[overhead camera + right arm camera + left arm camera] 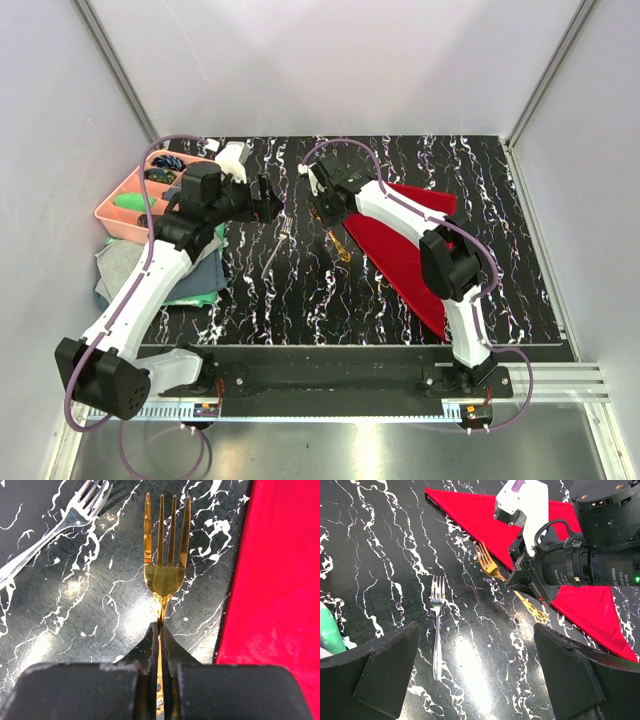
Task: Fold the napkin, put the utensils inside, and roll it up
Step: Place the utensil onto the napkin
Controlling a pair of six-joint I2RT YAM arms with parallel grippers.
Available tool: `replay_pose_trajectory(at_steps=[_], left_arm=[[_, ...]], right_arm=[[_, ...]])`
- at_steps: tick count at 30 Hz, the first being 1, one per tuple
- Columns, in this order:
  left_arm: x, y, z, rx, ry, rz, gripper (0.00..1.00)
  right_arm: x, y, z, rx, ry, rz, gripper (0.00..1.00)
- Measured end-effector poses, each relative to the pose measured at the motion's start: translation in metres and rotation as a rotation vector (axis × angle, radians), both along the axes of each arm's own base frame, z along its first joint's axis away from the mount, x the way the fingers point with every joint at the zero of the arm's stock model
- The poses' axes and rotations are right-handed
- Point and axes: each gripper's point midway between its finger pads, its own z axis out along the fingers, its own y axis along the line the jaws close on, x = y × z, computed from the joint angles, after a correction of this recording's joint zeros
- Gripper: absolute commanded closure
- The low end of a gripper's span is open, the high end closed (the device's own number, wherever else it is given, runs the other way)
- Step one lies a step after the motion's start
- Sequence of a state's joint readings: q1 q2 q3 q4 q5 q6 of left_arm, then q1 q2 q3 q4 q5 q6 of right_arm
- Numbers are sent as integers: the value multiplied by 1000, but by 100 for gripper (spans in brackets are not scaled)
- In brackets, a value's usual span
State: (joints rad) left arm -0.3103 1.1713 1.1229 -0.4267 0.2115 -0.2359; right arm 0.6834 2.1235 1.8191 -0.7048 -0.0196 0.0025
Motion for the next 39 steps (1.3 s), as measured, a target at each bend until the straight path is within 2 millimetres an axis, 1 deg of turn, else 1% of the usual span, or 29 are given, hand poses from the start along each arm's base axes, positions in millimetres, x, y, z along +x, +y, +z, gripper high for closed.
replay_pose_trajectory(at_steps=[7, 17, 22, 25, 34, 39], left_arm=[[0, 1, 0, 0, 0, 2, 1], [1, 2, 0, 0, 0, 5, 1], [2, 5, 0, 4, -1, 17, 1], [3, 6, -1, 8, -2, 25, 1], [4, 8, -1, 20, -8, 24, 1], [6, 13, -2, 47, -19, 38, 1]], right_arm=[[6, -8, 3, -2, -10, 13, 100], [21, -31, 28, 34, -43, 6, 100], [27, -46, 23, 27, -32, -16, 100], [29, -51, 21, 33, -21, -19, 100], [28, -50, 22, 50, -14, 3, 100], [32, -55, 22, 48, -19, 8, 100]])
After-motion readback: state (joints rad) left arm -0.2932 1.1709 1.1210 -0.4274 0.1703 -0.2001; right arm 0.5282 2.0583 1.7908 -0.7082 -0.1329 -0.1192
